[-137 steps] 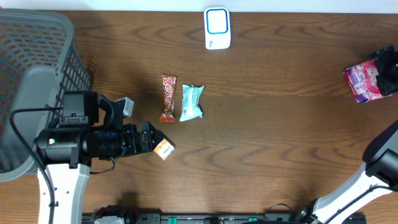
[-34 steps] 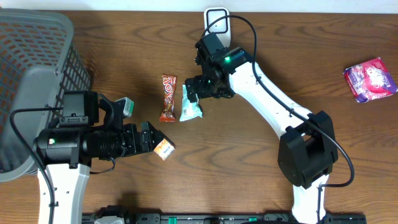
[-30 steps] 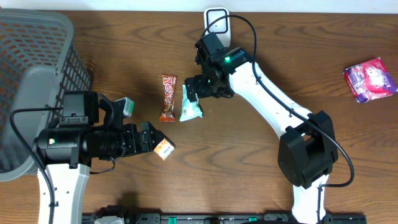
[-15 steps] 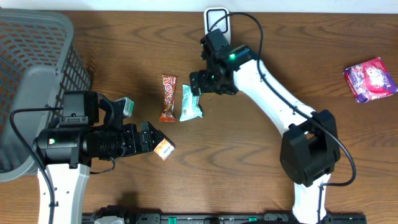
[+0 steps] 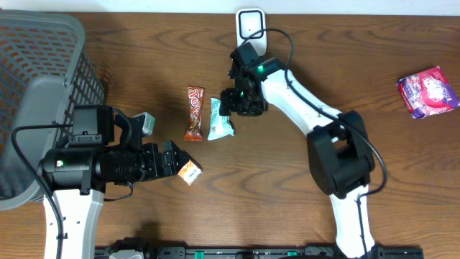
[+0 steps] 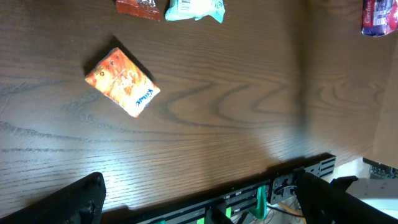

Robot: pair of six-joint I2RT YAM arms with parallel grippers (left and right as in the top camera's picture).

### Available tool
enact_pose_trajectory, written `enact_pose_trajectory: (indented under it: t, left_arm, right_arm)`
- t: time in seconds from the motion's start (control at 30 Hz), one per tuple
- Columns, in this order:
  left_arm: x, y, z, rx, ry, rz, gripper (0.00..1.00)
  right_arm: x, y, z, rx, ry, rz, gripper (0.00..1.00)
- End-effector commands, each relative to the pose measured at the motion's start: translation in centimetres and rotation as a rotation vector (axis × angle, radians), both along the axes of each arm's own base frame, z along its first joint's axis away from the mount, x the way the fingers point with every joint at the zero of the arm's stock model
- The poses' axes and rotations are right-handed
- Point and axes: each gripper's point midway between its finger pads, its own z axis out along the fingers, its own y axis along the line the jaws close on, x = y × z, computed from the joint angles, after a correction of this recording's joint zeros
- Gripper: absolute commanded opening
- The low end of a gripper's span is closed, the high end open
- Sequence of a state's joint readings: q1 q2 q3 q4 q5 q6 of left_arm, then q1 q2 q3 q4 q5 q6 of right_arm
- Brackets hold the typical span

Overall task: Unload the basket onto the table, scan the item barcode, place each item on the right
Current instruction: 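Grasp the mint-green pack and lift it toward the scanner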

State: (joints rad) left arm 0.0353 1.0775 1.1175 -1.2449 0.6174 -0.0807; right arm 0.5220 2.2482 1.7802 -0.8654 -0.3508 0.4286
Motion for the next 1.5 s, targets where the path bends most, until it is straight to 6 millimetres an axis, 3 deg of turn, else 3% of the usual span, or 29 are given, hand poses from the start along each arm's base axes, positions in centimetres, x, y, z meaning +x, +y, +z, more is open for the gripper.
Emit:
enact_pose_trajectory:
  t: [0.0, 0.07, 0.1, 0.2, 0.27, 0.47, 0.67, 0.87, 1.0, 1.23, 1.47]
  left_arm:
    - [-0.1, 0.1, -0.2, 0.011, -0.001, -0.009, 0.98]
    - [-0.1, 0.1, -0.2, 0.011, -0.001, -0.009, 0.98]
    - [-0.1, 0.1, -0.2, 0.011, -0.001, -0.009, 0.98]
    - [-0.1, 0.1, -0.2, 0.011, -0.001, -0.009, 0.98]
    - [-0.1, 0.1, -0.2, 0.011, -0.001, -0.009, 0.98]
    - [-0.1, 0.1, -0.2, 0.011, -0.001, -0.009, 0.98]
    - [-0.1, 0.1, -0.2, 0.011, -0.001, -0.009, 0.98]
    - [-0.1, 0.1, -0.2, 0.011, -0.001, -0.009, 0.98]
    - [-0.1, 0.1, -0.2, 0.011, -0.001, -0.009, 0.98]
    - [-0.1, 0.1, -0.2, 0.011, -0.001, -0.009, 0.98]
    - [-0.1, 0.1, -0.2, 0.011, -0.001, -0.009, 0.98]
  right_arm:
    - [-0.9, 1.6, -0.9, 0.077, 0.059, 0.024, 0.59]
    - [-0.7, 1.7, -2.0, 0.075, 0.061, 0.023, 0.57]
    - [-0.6, 1.7, -2.1, 0.072, 0.059, 0.023, 0.43]
    - [-0.1, 1.2, -2.1, 0.057, 0.041, 0.017, 0.23]
    - [0.2, 1.1, -1.7, 0.060, 0.022, 0.028, 0.01]
    - [1.9, -0.7, 0.8, -0.024, -0.061, 0.005, 0.01]
    - [3.1, -6.0, 3.5, -0.386, -0.200, -0.048, 0.01]
    - [3.0, -14.0, 6.0, -0.890, -0.339, -0.212, 0.01]
    - [2.8, -16.5, 6.6, -1.062, -0.408, -0.258, 0.01]
    - [1.4, -17.1, 2.7, -1.076, -0.377, -0.238, 0.01]
    - [0.1, -12.1, -0.1, -0.853, -0.301, -0.210, 0.12]
